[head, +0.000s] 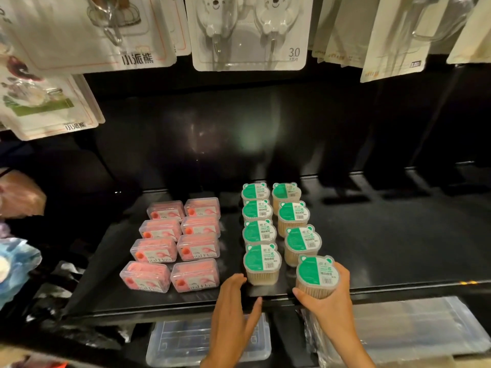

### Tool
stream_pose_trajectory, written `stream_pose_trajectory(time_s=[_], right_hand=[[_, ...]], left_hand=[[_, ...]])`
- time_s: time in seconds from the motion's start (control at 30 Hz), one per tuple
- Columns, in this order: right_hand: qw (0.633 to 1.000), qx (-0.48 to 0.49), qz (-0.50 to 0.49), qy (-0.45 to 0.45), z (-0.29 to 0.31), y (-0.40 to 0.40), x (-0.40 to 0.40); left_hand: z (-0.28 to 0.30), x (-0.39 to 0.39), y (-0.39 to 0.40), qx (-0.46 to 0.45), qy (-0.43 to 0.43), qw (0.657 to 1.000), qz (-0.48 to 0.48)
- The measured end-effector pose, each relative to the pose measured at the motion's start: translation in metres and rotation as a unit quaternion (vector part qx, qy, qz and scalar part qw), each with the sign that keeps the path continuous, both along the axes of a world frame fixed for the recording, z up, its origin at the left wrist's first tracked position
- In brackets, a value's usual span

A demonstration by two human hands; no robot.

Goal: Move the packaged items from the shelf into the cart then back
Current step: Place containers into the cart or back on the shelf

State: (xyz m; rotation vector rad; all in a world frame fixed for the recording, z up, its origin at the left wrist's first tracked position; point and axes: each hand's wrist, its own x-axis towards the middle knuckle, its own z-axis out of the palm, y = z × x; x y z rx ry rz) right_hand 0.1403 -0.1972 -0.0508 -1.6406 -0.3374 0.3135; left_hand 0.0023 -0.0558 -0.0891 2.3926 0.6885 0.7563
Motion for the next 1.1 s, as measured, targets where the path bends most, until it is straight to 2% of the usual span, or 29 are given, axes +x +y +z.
stream_pose_trajectory(time_s=[0.17, 0.37, 0.57, 0.77, 1.1], right_hand=[[1.000, -0.014, 0.009, -0.027, -0.006, 0.000, 0.005], [0.997, -0.048, 0.001, -0.060, -0.010, 0.002, 0.002], [0.998, -0.049, -0.011, -0.048, -0.009, 0.005, 0.004], [0.991, -0.073, -0.043, -0.099, -0.012, 0.014, 0.007], [0.990, -0.069, -0.051, -0.115, -0.015, 0.024, 0.009]], left_hand=[[0.002, -0.003, 0.017, 0.175, 0.107, 0.977, -0.058], [-0.005, -0.004, 0.042, 0.319, 0.099, 0.933, -0.137], [-0.007, -0.005, 0.051, 0.346, 0.098, 0.917, -0.174], [-0.004, -0.005, 0.051, 0.338, 0.094, 0.919, -0.182], [-0.004, -0.005, 0.051, 0.300, 0.107, 0.928, -0.193]])
